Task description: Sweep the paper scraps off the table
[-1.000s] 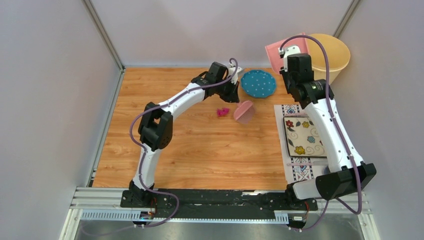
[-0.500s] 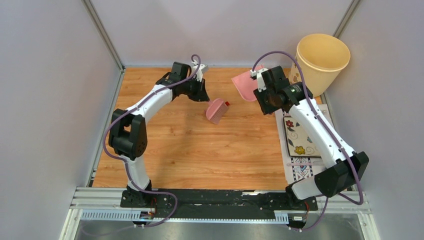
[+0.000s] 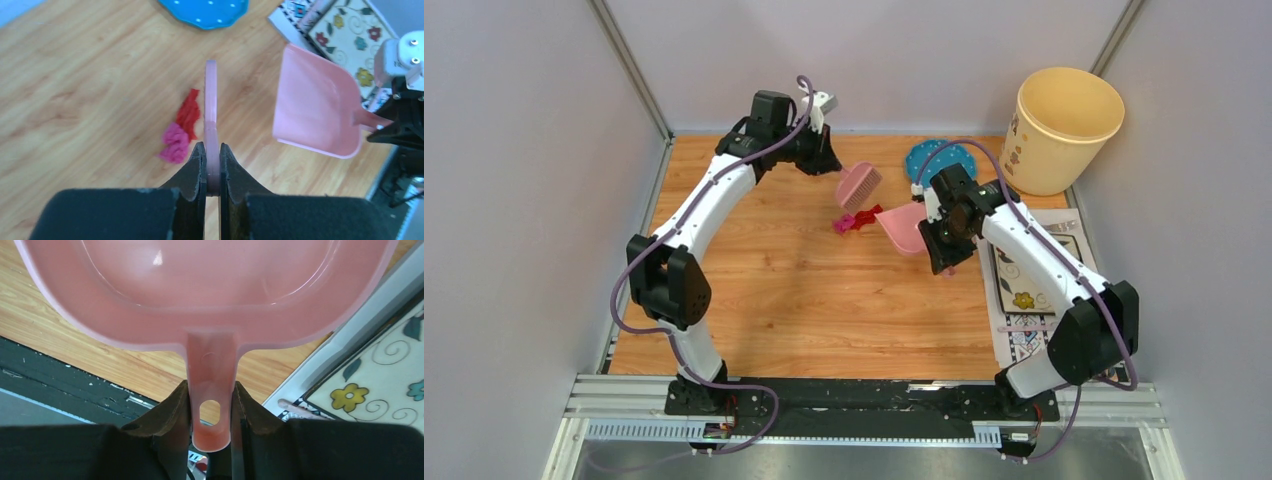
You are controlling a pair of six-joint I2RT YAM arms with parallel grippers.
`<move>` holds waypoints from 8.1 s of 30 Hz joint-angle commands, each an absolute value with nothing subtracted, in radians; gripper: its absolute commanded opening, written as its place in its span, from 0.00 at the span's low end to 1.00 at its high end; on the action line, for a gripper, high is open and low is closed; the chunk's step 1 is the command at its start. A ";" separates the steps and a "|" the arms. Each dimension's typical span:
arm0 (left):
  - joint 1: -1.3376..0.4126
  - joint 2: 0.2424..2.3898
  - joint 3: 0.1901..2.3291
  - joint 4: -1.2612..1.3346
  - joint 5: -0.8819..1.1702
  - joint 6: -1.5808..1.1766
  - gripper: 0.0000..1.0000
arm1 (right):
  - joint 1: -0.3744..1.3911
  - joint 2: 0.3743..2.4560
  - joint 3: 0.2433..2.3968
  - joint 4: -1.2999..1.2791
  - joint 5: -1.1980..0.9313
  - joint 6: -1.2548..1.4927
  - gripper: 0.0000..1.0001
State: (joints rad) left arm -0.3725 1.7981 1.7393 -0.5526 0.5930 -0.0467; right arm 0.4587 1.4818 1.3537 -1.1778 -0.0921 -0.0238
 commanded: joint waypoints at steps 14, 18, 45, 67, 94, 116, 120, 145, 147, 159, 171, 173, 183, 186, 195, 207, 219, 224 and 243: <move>-0.354 1.917 1.677 -0.457 0.400 0.144 0.00 | 0.580 1.831 1.385 -1.112 -0.051 -0.049 0.00; -0.364 1.982 1.710 -0.440 0.562 0.097 0.00 | 0.580 1.919 1.475 -1.117 -0.006 -0.063 0.00; -0.419 1.822 1.761 -0.630 0.566 0.084 0.00 | 0.592 1.767 1.336 -0.859 0.041 -0.196 0.00; -0.288 1.752 1.888 -0.661 0.589 0.104 0.00 | 0.592 1.707 1.445 -0.893 0.029 -0.258 0.00; -0.052 1.509 1.382 -0.633 0.597 0.186 0.00 | -0.032 1.982 2.454 -1.301 0.187 -0.219 0.00; -0.052 1.479 1.347 -0.670 0.634 0.225 0.00 | -0.193 1.957 2.105 -0.112 0.782 -1.133 0.04; -0.052 1.467 1.333 -0.675 0.640 0.238 0.00 | -0.184 1.962 1.985 0.208 0.801 -1.395 0.03; -0.049 1.480 1.348 -0.683 0.696 0.233 0.00 | -0.170 1.896 1.803 0.455 0.744 -1.533 0.02; -0.049 1.480 1.351 -0.684 0.690 0.233 0.00 | -0.158 1.853 1.850 0.385 0.749 -1.455 0.02; -0.049 1.459 1.411 -0.663 0.666 0.155 0.00 | 0.335 1.576 1.973 -0.627 0.528 -0.534 0.00; -0.049 1.376 1.442 -0.687 0.549 0.164 0.00 | 0.592 1.626 1.617 -1.020 0.107 0.095 0.00; -0.049 1.376 1.440 -0.684 0.538 0.153 0.00 | 0.600 1.644 1.505 -1.002 0.104 0.132 0.00; -0.049 1.367 1.431 -0.698 0.545 0.147 0.00 | 0.609 1.796 1.342 -0.878 0.017 0.209 0.00; -0.049 1.367 1.427 -0.699 0.546 0.152 0.00 | 0.607 1.842 1.335 -0.855 -0.020 0.207 0.00; -0.049 1.385 1.428 -0.698 0.569 0.147 0.00 | 0.609 1.919 1.381 -0.861 -0.048 0.198 0.32; -0.190 1.488 1.555 -0.747 0.448 0.205 0.00 | 0.595 1.626 1.453 -0.948 -0.002 0.152 0.91; -0.782 1.779 1.717 -0.586 -0.283 0.705 0.00 | 0.241 1.289 1.237 -0.881 -0.015 0.137 0.93; -0.936 1.856 1.657 -0.376 -0.446 0.857 0.00 | 0.201 1.246 1.198 -0.844 -0.023 0.149 0.92; -1.028 1.867 1.985 -0.767 -0.233 0.491 0.86 | 0.192 1.279 1.247 -0.867 -0.005 0.146 0.92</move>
